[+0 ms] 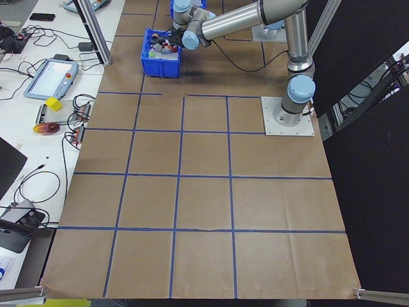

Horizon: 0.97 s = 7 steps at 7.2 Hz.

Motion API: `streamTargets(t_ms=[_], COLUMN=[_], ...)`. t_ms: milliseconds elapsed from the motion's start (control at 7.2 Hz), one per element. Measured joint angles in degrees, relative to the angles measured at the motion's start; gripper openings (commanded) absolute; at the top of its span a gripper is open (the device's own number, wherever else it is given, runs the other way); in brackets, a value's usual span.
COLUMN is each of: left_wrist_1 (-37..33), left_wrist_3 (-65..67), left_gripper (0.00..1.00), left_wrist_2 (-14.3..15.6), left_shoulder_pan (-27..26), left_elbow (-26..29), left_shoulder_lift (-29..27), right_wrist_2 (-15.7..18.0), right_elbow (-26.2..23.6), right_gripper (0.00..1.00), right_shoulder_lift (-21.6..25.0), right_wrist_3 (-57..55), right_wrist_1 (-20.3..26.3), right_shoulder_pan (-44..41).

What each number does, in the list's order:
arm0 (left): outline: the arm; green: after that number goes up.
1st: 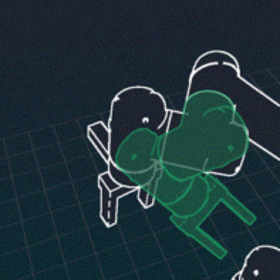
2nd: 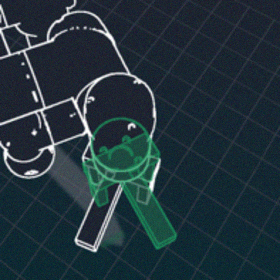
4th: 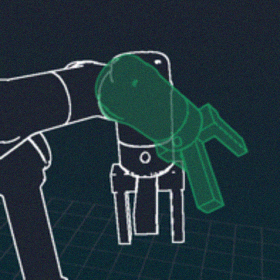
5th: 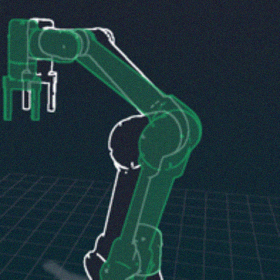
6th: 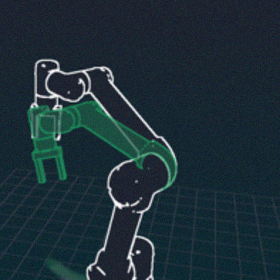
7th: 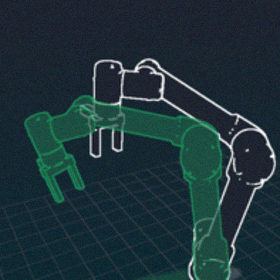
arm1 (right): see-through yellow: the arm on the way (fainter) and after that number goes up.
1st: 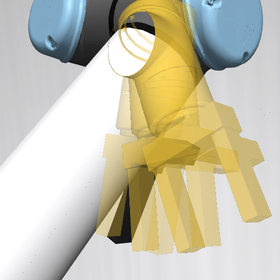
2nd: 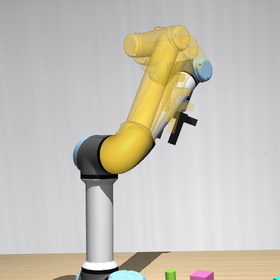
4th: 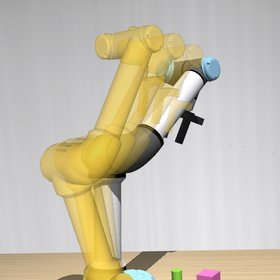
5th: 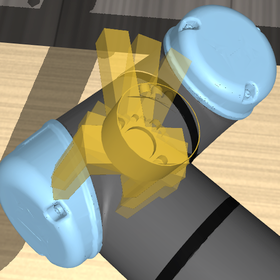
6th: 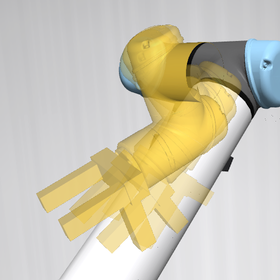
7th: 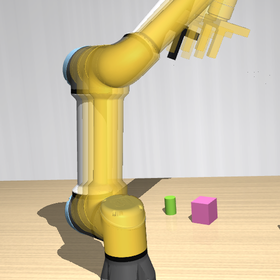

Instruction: Place button box in front

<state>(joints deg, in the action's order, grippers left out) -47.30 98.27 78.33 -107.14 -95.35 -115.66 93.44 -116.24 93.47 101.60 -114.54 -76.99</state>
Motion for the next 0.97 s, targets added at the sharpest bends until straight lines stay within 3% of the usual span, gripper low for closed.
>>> streamTargets(t_ms=[694, 972], left_wrist_1=[-0.25, -0.44], left_wrist_3=[-2.18, -1.74], left_gripper=[0.02, 0.62], left_wrist_2=[1.46, 2.91], left_shoulder_pan=[-0.17, -0.20], left_elbow=[0.82, 1.69], left_shoulder_lift=[-0.43, -0.71], right_wrist_2=[0.46, 0.44], right_elbow=[-4.21, -6.40], right_gripper=[0.05, 0.05], right_shoulder_lift=[4.86, 7.15], right_wrist_3=[0.07, -0.05], right_wrist_1=[0.60, 0.52], right_shoulder_pan=[0.01, -0.14])
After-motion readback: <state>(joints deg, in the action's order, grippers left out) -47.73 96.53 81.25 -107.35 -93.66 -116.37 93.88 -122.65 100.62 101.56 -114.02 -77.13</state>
